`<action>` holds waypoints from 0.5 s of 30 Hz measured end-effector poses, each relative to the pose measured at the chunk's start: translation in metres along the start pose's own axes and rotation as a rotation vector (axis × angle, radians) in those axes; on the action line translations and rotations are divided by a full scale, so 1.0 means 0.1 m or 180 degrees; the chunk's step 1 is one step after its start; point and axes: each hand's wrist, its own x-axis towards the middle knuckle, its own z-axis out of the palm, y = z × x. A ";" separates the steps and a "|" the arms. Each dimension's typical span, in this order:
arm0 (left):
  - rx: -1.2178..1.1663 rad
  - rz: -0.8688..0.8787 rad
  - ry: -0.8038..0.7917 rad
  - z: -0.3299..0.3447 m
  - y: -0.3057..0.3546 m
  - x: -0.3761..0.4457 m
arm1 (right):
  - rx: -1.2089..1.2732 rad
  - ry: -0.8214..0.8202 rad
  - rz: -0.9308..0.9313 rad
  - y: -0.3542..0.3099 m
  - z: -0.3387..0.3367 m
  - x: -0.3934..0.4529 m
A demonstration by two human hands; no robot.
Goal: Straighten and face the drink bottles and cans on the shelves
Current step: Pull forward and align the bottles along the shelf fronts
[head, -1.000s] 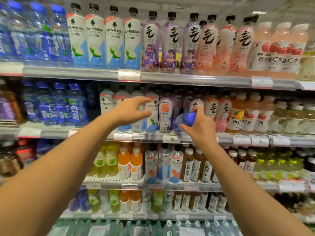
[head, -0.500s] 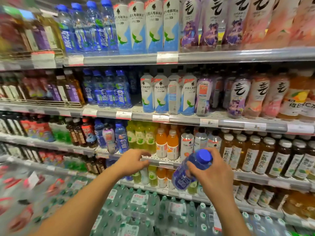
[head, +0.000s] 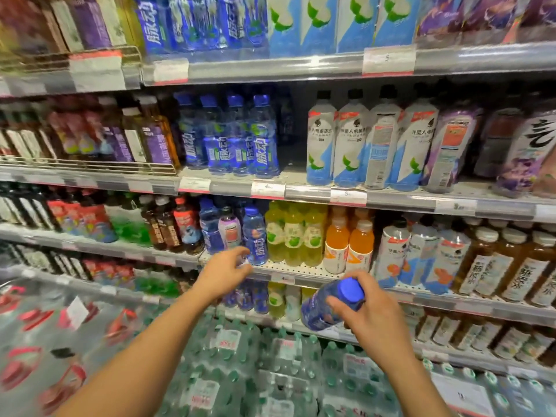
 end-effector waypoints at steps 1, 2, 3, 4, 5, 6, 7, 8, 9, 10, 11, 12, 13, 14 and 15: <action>-0.0066 -0.0046 0.0122 -0.06 -0.12 0.13 | -0.0034 -0.0004 0.0013 -0.06 0.11 0.06; -0.0126 -0.0118 0.0266 -0.13 -0.23 0.27 | -0.0059 0.0015 0.0032 -0.12 0.21 0.12; -0.0203 -0.0199 0.0405 -0.17 -0.35 0.40 | -0.0088 0.0046 0.0048 -0.17 0.31 0.17; -0.0283 -0.0257 0.0513 -0.21 -0.44 0.52 | -0.0125 0.0079 0.0065 -0.21 0.40 0.21; -0.0382 -0.0271 0.0582 -0.23 -0.54 0.64 | -0.0185 0.0103 0.0070 -0.26 0.48 0.25; -0.0495 -0.0256 0.0618 -0.26 -0.61 0.75 | -0.0252 0.0109 0.0075 -0.30 0.55 0.29; -0.0643 -0.0233 0.0643 -0.27 -0.68 0.86 | -0.0320 0.0093 0.0080 -0.34 0.63 0.33; -0.0758 -0.0229 0.0646 -0.28 -0.72 0.97 | -0.0365 0.0077 0.0079 -0.38 0.69 0.37; -0.0821 -0.0216 0.0648 -0.29 -0.76 1.08 | -0.0413 0.0075 0.0082 -0.42 0.75 0.41; -0.0848 -0.0239 0.0605 -0.28 -0.80 1.20 | -0.0456 0.0088 0.0083 -0.46 0.80 0.45; -0.0865 -0.0260 0.0549 -0.27 -0.84 1.30 | -0.0494 0.0089 0.0091 -0.50 0.85 0.50; -0.0897 -0.0291 0.0483 -0.24 -0.86 1.39 | -0.0528 0.0073 0.0093 -0.53 0.90 0.55; -0.0942 -0.0286 0.0453 -0.20 -0.89 1.46 | -0.0570 0.0054 0.0077 -0.57 0.94 0.59; -0.0975 -0.0260 0.0490 -0.17 -0.91 1.52 | -0.0619 0.0037 0.0052 -0.60 0.99 0.64; -0.0968 -0.0222 0.0586 -0.13 -0.92 1.57 | -0.0670 0.0015 0.0027 -0.63 1.04 0.68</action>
